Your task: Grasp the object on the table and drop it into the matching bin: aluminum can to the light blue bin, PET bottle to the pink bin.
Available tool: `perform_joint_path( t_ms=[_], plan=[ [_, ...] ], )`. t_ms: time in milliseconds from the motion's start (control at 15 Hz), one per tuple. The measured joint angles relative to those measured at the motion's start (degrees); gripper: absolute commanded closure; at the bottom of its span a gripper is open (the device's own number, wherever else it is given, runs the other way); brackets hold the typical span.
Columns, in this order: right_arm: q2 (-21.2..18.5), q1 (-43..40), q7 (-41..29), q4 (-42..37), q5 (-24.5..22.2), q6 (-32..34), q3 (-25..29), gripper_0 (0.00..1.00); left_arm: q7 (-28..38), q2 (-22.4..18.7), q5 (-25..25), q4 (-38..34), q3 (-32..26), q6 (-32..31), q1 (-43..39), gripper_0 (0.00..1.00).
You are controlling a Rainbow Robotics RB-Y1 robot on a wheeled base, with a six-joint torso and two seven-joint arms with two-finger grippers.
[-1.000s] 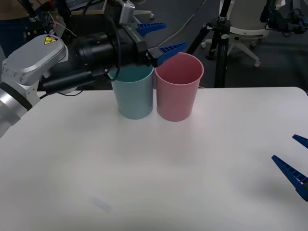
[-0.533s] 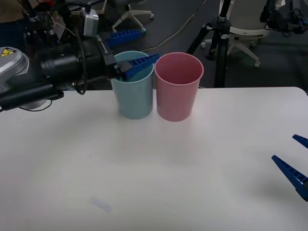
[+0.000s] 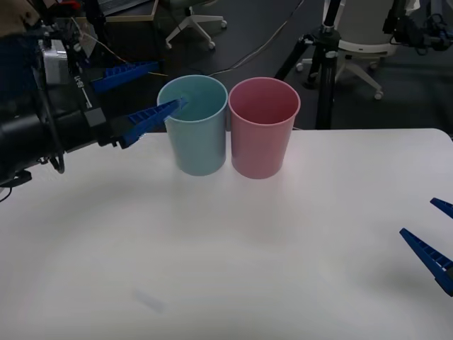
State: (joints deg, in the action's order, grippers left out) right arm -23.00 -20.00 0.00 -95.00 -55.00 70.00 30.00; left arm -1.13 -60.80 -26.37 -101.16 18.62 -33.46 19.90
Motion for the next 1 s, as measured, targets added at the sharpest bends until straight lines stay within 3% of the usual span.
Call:
perform_joint_path(
  t_ms=[467,1000],
  plan=[
    [0.0,0.0,0.0,0.0,0.0,0.0,0.0,0.0,-0.3,0.9,-3.4,-5.8,-13.6,-0.6,-20.2,0.0],
    [0.0,0.0,0.0,0.0,0.0,0.0,0.0,0.0,0.7,14.1,-17.7,-6.6,-26.4,-6.7,-33.1,0.0]
  ],
)
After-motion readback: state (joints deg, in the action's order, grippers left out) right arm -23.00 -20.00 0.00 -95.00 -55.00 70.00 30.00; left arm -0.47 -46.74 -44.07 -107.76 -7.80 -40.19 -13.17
